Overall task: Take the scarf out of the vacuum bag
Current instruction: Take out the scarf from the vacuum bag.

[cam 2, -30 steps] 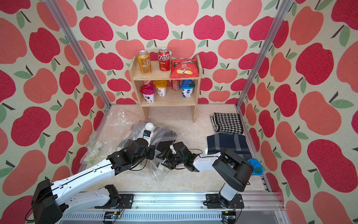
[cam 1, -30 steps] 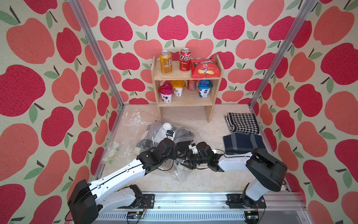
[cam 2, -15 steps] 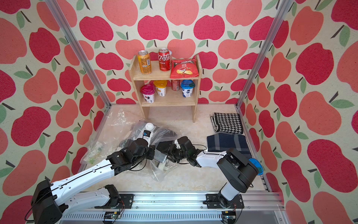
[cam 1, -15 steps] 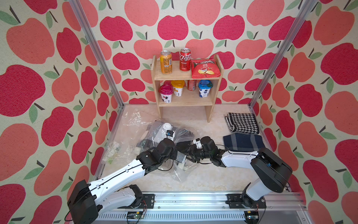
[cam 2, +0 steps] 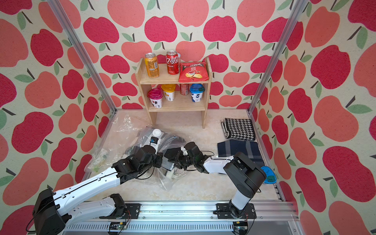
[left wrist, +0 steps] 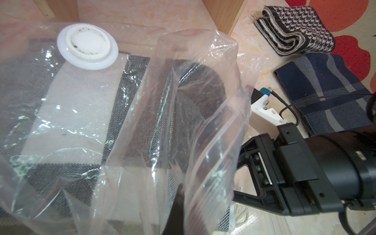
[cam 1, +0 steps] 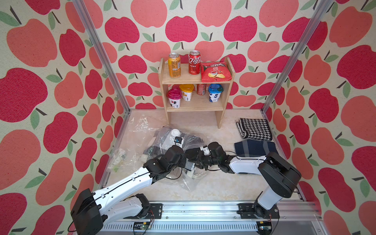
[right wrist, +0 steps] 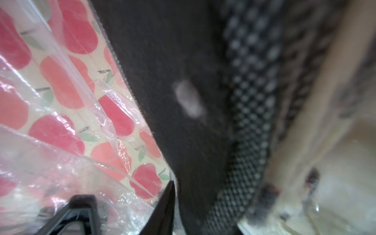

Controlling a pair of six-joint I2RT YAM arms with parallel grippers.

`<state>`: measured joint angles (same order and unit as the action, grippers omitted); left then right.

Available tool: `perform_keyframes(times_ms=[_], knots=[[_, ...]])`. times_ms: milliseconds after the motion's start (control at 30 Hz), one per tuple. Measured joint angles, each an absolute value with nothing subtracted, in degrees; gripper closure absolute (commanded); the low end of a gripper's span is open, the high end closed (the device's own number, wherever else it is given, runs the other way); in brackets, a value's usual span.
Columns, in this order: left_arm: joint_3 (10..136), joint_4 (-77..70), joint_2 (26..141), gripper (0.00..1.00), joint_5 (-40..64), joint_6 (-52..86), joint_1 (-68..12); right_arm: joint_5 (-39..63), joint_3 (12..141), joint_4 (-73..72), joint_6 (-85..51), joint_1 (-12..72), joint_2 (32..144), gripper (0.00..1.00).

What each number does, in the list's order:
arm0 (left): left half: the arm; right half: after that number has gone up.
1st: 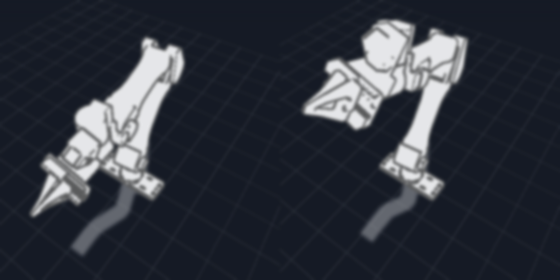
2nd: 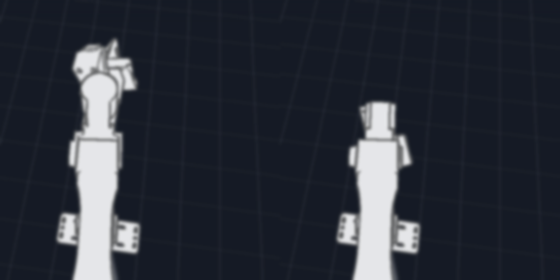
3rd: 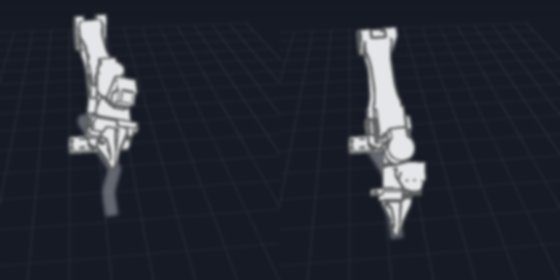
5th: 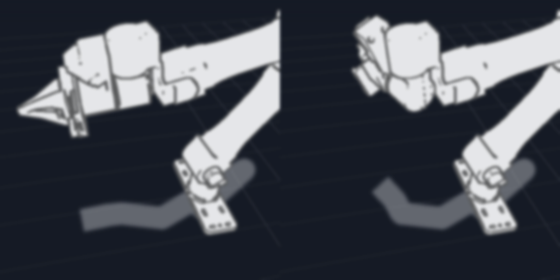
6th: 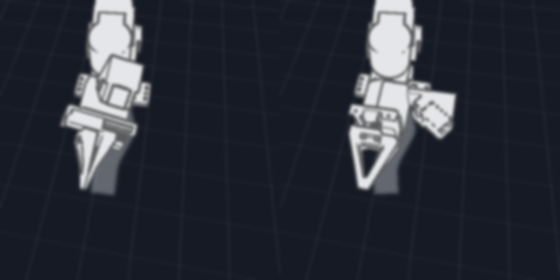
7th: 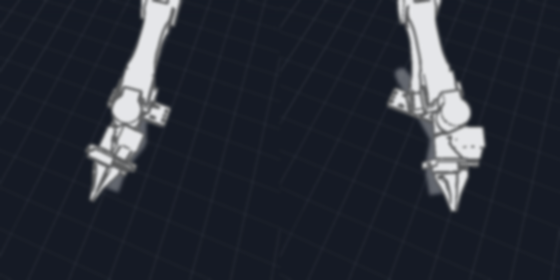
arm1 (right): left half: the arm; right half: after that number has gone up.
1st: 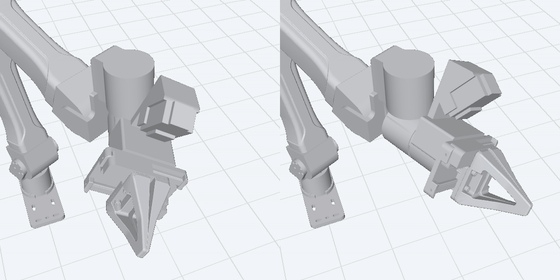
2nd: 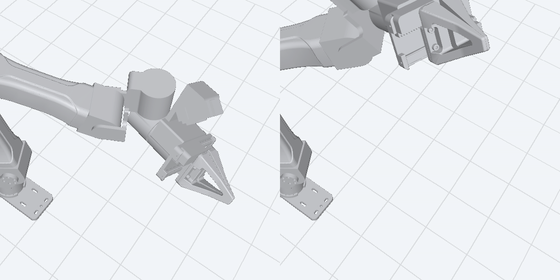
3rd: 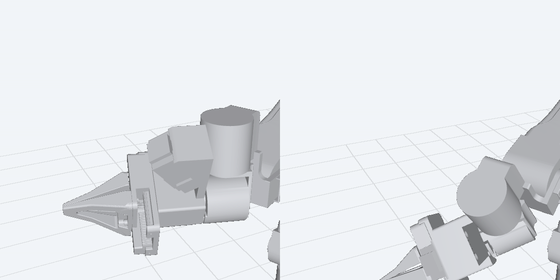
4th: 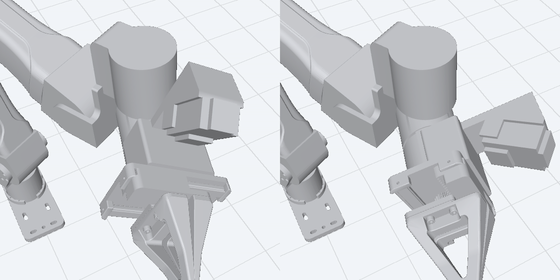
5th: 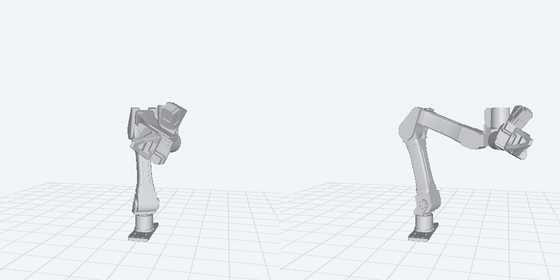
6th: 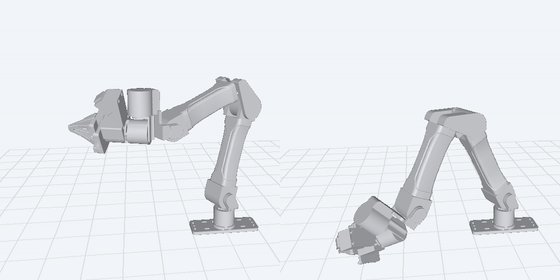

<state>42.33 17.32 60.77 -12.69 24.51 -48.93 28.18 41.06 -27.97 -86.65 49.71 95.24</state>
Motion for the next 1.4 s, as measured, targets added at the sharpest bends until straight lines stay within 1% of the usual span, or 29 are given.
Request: perform_keyframes(times_ms=[367, 467, 633, 700, 733, 833, 933, 1033, 1167, 1400], knots=[[42.3, 17.3, 60.8, 1.0, -12.7, 24.5, -48.9, 29.5, 46.1, -23.6, -85.4, 48.2, 94.5, 0.78], [42.3, 17.3, 60.8, 1.0, -12.7, 24.5, -48.9, 29.7, 47.0, -22.2, -84.8, 47.3, 93.8, 0.82], [42.3, 17.3, 60.8, 1.0, -12.7, 24.5, -48.9, 30.4, 48.7, -19.7, -83.6, 46.2, 93.5, 0.87], [42.3, 17.3, 60.8, 1.0, -12.7, 24.5, -48.9, 30.7, 49.1, -19.3, -83.4, 46.1, 93.4, 0.87], [42.3, 17.3, 60.8, 1.0, -12.7, 24.5, -48.9, 30.8, 49.2, -19.1, -83.3, 46.1, 93.4, 0.86], [42.3, 17.3, 60.8, 1.0, -12.8, 24.5, -48.9, 31.0, 49.3, -18.4, -82.7, 46.1, 93.4, 0.73], [42.3, 17.3, 60.8, 1.0, -12.9, 24.5, -48.9, 31.0, 49.3, -17.4, -81.9, 46.1, 93.2, 0.53], [42.3, 17.3, 60.8, 1.0, -12.9, 24.5, -48.9, 30.6, 49.2, -15.8, -81.3, 46.1, 92.4, 0.4], [42.3, 17.3, 61.1, 1.0, -12.9, 24.5, -48.9, 30.0, 47.9, -14.8, -81.1, 46.1, 90.3, 0.34], [42.3, 17.3, 61.3, 1.0, -12.9, 24.6, -49.1, 29.0, 44.2, -14.9, -81.1, 46.4, 88.4, 0.33]])
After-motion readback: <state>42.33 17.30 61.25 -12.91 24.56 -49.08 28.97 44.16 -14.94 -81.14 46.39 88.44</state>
